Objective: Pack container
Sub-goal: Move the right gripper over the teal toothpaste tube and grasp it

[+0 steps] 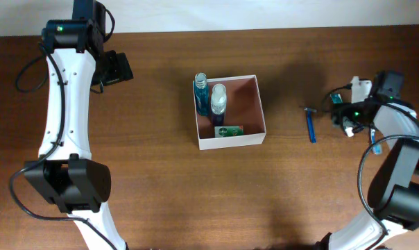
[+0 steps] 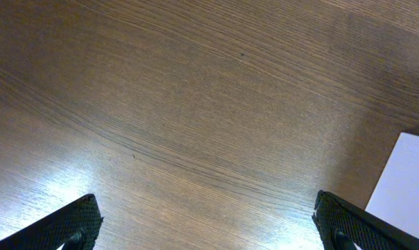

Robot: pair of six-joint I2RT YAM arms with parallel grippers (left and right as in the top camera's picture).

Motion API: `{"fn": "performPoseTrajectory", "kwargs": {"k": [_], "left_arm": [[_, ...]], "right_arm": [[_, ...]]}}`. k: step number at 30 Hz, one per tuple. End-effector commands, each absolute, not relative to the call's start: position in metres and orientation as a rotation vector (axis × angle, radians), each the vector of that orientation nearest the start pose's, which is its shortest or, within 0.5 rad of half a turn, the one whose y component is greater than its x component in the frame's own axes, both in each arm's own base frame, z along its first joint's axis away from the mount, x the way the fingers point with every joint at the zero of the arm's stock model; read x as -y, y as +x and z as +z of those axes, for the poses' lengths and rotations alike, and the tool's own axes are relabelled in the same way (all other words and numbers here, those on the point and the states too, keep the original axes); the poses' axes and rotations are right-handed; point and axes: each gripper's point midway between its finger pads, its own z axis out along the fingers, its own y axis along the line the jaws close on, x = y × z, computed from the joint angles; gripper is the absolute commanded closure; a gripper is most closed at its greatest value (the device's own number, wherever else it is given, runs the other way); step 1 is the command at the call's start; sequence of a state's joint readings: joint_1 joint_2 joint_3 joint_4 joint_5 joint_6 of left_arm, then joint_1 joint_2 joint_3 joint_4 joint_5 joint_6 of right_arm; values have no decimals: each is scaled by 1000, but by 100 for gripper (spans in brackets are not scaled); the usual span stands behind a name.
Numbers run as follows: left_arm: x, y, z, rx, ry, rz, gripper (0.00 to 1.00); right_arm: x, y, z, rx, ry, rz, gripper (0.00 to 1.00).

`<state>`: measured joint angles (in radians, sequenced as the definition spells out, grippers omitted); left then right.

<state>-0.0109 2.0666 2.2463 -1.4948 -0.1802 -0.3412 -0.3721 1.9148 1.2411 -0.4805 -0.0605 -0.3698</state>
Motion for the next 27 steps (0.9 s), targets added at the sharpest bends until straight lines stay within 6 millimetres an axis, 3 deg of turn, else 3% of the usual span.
{"fn": "performPoseTrajectory", "kwargs": {"k": [1,9,16,18,23,27], "left_arm": [[-27,438,209,-2814,-525,191,1],[-27,438,209,-2814,-525,191,1],[-26,438,209,-2814,-522,190,1],[-26,438,209,-2814,-522,190,1],[-26,438,209,-2814,-522,190,1],[-26,438,209,-2814,-522,190,1]], "right_arm": [[143,416,20,-2755,-68,-195,1],[152,410,1,-2800,-17,-213,1],[148,410,-8,-2810,-21,-171,5],[146,413,-7,-2799,-25,-152,13],[145,416,-6,-2785,-23,-142,53],[137,419,-6,-2771,-35,-77,57]]}}
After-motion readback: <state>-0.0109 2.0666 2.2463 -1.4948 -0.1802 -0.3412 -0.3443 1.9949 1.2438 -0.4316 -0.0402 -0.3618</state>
